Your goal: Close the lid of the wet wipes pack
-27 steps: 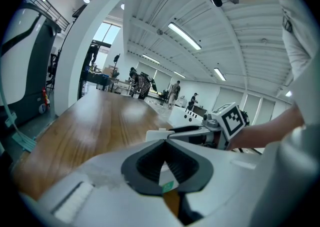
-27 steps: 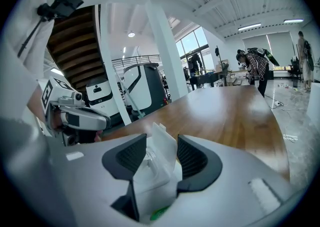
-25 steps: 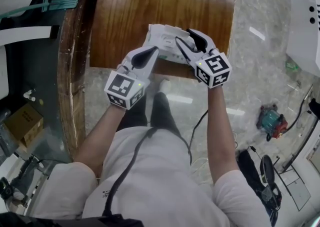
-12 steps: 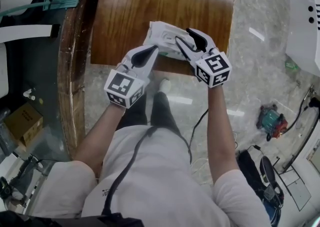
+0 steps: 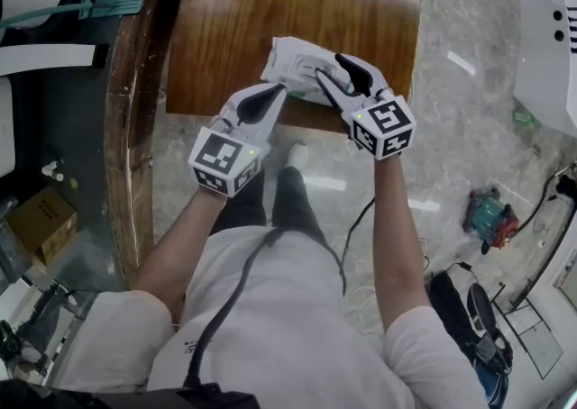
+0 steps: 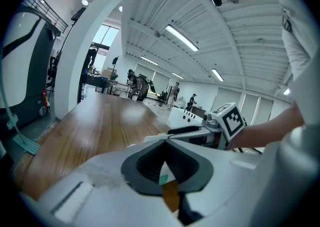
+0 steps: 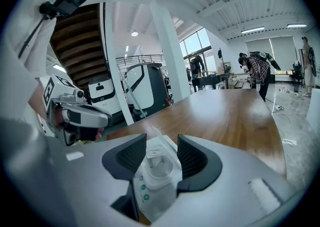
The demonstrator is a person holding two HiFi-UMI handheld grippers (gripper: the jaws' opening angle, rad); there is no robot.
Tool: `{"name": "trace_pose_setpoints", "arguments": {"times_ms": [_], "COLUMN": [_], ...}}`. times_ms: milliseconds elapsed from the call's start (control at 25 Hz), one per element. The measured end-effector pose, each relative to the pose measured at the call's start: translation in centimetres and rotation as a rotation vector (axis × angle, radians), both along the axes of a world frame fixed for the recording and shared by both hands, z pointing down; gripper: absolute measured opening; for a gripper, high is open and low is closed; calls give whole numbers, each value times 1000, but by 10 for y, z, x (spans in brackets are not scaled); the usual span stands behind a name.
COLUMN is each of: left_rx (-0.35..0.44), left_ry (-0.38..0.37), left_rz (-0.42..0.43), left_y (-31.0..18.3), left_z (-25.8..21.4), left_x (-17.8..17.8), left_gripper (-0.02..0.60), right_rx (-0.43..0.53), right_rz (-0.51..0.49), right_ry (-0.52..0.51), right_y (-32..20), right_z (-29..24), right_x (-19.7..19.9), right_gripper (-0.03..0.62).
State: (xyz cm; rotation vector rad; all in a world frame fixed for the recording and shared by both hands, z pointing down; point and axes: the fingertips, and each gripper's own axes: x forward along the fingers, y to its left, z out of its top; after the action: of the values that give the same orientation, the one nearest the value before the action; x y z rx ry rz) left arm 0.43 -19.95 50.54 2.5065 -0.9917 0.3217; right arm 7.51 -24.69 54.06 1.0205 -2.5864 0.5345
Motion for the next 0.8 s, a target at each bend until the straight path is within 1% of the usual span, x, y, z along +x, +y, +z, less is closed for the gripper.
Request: {"name": "trace_pose_setpoints", "arguments": {"times_ms": [800], "left_rx": [3], "left_ry": [1], "left_rz": [6], "left_y": [14], "left_z": [-3], "left_x": [-8], "left_gripper": [3], "right_rx": [-17], "right_rz": [-11], "right_ry": [41], "right_y": [20], "right_z": [7], "right_x": [-6], "right_gripper": [189]}}
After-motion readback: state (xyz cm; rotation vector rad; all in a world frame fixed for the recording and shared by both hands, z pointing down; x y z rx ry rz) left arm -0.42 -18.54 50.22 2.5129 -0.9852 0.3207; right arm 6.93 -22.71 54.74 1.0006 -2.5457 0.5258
